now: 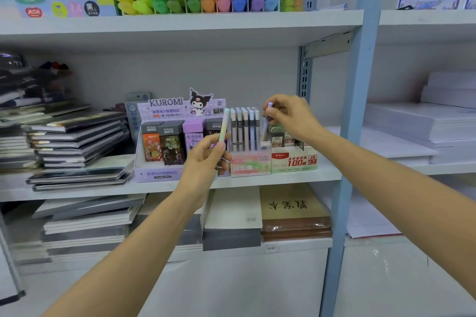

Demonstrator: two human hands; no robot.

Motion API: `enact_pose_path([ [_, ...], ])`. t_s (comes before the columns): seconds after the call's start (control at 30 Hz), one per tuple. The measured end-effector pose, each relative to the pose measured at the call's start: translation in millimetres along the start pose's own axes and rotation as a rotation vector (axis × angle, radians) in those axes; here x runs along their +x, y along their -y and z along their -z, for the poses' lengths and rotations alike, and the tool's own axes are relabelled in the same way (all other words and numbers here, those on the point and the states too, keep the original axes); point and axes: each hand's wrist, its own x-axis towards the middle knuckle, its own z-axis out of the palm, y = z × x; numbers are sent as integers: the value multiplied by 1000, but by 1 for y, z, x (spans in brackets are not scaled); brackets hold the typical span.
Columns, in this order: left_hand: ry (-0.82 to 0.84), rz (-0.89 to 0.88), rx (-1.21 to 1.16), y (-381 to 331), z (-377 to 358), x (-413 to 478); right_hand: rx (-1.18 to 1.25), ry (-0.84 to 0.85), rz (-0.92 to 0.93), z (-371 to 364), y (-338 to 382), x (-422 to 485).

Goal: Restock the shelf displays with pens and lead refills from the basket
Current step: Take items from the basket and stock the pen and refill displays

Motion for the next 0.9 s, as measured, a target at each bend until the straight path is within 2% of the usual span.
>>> enact_pose_path([
  [0.23,22,29,-20,4,0,1,-12,103,-15,4,1,10],
  [0.4,25,56,-62,5,0,1,8,-10,-36,-11,-1,10],
  [0.47,31,61,-72,5,-1,1,-121,-86,6,-17,-2,11],
  [0.57,29,68,-72,3,-1,1,-309,-63,-6,-26,-5,10],
  [0.7,41,81,-49,-1,-1,-2,-205,-109,5,-21,9,1],
  [0.73,43,82,-41,-2,-1,-2,-110,-89,33,-18,16,-3],
  [0.8,37,78,-29,-4,-2,-2,146,125,31,-13,27,-12],
  [0.87,29,74,-12,-7,-3,-2,242,337,30,-12,30,-22],
  [0.9,30,76,-9,-8,-3,-2,251,366,35,-11,29,-26],
])
